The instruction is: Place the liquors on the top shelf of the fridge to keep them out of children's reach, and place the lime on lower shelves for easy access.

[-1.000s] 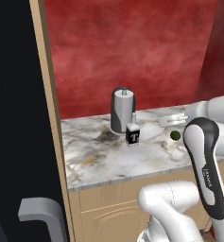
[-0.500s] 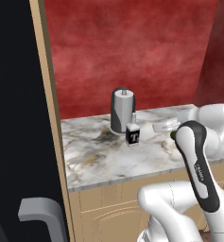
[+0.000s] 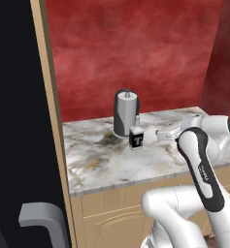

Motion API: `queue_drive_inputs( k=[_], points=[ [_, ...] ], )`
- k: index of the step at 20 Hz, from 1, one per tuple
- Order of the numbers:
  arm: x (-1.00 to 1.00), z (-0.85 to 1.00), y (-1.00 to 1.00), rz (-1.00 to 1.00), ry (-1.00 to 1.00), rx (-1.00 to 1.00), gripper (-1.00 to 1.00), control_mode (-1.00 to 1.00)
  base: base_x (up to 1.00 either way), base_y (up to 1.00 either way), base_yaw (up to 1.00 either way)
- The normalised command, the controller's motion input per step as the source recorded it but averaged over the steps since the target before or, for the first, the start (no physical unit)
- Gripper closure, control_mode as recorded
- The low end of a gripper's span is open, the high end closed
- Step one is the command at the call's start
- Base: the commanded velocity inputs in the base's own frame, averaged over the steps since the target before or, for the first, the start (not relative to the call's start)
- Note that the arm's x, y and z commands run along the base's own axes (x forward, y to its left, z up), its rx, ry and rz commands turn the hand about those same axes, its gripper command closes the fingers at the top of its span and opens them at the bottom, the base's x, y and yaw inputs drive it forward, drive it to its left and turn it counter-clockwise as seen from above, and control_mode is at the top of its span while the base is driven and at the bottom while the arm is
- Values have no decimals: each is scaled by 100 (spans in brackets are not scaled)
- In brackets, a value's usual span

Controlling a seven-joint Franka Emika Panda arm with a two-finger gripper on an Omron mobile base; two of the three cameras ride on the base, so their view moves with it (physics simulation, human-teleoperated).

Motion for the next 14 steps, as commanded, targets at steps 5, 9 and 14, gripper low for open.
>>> queue_drive_inputs(
  k=[5,9,14],
  points=[
    [31,-25,-14,7,-5,0,-100,-100,0,0,0],
    [33,-24,-13,7,-4,0,-100,-100,0,0,0],
    [34,-22,-9,7,-4,0,-100,-100,0,0,0]
  ],
)
